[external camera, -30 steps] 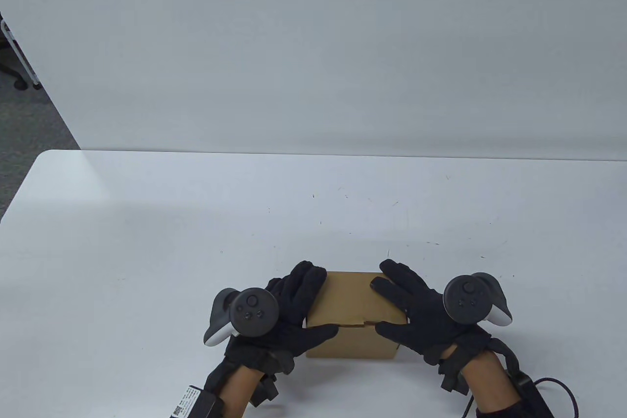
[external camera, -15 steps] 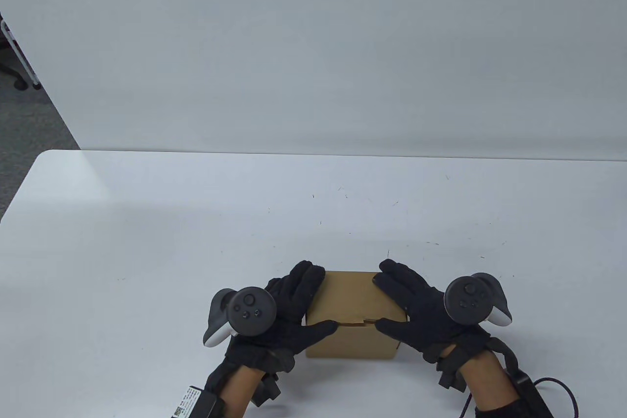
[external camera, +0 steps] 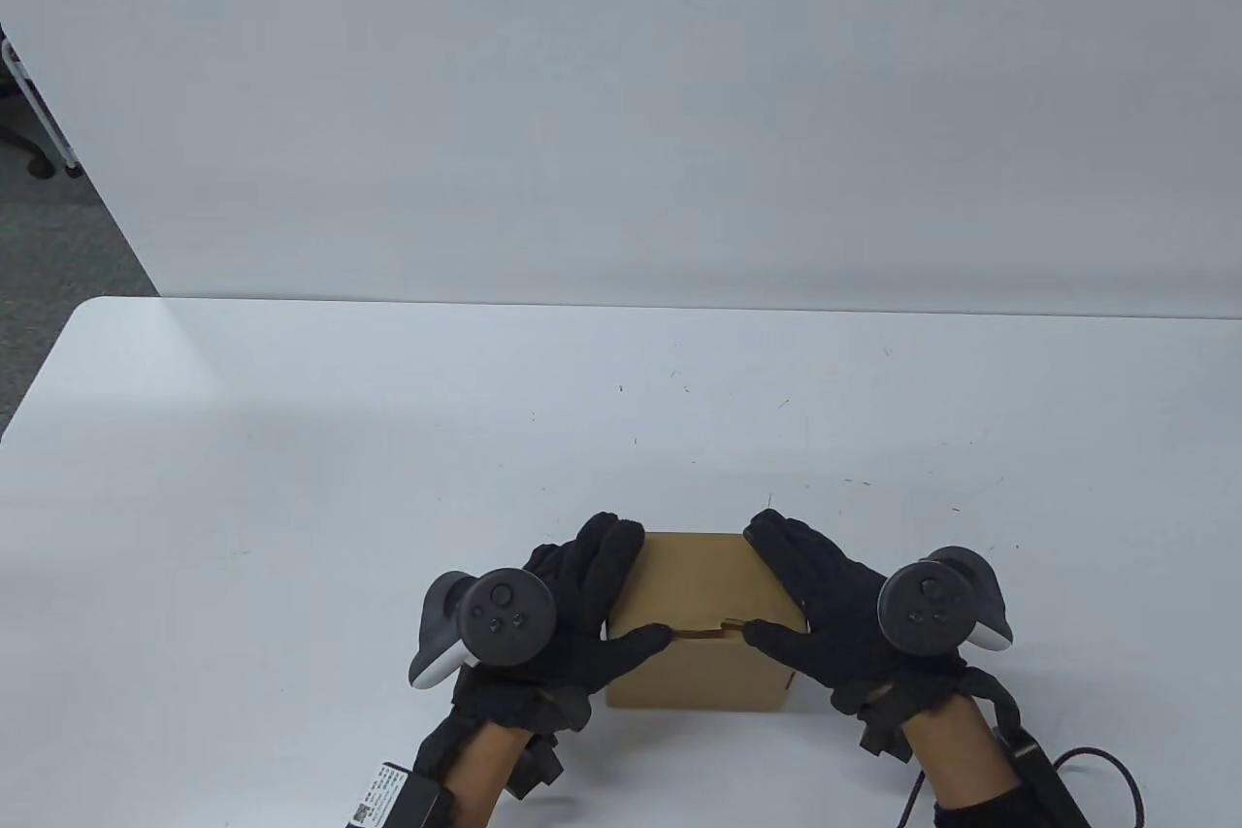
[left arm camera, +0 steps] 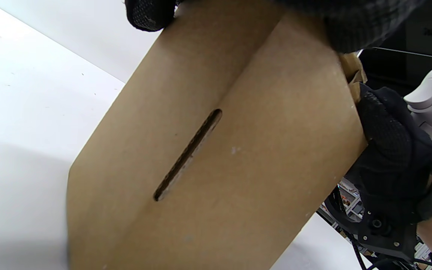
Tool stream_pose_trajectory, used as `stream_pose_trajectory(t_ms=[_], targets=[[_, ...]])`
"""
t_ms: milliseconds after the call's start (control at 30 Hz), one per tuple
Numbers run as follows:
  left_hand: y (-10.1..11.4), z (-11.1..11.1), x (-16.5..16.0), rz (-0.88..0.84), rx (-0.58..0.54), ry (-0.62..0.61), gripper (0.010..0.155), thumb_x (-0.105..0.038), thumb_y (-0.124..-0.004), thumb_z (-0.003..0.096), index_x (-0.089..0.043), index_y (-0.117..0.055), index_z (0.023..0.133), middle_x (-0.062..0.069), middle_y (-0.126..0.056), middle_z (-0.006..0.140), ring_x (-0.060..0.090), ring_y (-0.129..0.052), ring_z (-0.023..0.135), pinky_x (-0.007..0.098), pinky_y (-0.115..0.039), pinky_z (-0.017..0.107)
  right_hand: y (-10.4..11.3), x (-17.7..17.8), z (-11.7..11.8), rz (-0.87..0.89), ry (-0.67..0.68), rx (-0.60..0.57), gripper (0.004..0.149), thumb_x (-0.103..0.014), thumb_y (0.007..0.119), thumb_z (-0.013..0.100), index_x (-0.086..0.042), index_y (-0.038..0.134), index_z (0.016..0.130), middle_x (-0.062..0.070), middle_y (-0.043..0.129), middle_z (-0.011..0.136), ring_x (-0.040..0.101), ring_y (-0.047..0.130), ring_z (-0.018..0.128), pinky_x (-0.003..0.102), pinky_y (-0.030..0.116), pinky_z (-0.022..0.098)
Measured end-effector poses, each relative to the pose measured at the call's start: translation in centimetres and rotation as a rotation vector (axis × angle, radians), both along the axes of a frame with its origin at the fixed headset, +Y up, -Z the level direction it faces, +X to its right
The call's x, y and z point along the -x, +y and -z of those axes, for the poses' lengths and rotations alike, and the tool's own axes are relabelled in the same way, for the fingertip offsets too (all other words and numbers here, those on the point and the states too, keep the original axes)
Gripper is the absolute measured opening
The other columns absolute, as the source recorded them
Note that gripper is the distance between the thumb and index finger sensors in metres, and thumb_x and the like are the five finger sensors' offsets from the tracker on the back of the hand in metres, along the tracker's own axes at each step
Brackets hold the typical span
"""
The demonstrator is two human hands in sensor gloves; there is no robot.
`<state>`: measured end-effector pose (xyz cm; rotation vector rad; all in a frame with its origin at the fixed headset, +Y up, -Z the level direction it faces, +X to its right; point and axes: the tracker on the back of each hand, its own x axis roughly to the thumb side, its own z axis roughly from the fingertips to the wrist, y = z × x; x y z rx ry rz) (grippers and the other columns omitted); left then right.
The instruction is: Open four flaps of mailer box and unpack office supplies
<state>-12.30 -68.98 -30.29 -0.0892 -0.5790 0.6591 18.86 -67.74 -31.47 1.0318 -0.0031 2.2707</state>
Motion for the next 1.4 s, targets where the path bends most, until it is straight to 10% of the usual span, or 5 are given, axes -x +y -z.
stream_pose_trajectory(t_ms=[967, 1233, 1400], targets=[[0.7, 0.5, -0.4, 0.016, -0.008, 0.03, 0.098, -0.076, -0.073, 0.0547, -0.025, -0.018, 0.118, 0.026, -0.035, 0.125, 0.053, -0.055, 0.112, 0.072, -0.035, 0.081, -0.1, -0.3, 0.0, 0.151, -0.05, -0.157, 0.089, -0.06, 0.071, 0.062, -0.001, 0.028, 0.113, 0.031, 0.062, 0.107, 0.075, 0.071, 0.082, 0.067, 0.074, 0.054], [0.7, 0.3, -0.4, -0.028, -0.031, 0.053, 0.096, -0.076, -0.07, 0.0547, -0.022, -0.023, 0.118, 0.029, -0.043, 0.122, 0.055, -0.062, 0.108, 0.071, -0.038, 0.081, -0.2, -0.4, 0.1, 0.195, -0.056, -0.132, 0.09, -0.061, 0.072, 0.06, -0.002, 0.03, 0.113, 0.029, 0.065, 0.106, 0.075, 0.073, 0.08, 0.067, 0.075, 0.052], [1.5, -0.3, -0.3, -0.062, -0.068, 0.063, 0.099, -0.079, -0.07, 0.0518, -0.019, -0.026, 0.117, 0.032, -0.055, 0.116, 0.056, -0.072, 0.101, 0.071, -0.046, 0.079, 0.6, -0.4, 0.1, 0.082, 0.028, 0.08, 0.1, -0.056, 0.087, 0.058, -0.009, 0.019, 0.114, 0.027, 0.041, 0.116, 0.071, 0.058, 0.095, 0.069, 0.064, 0.063]])
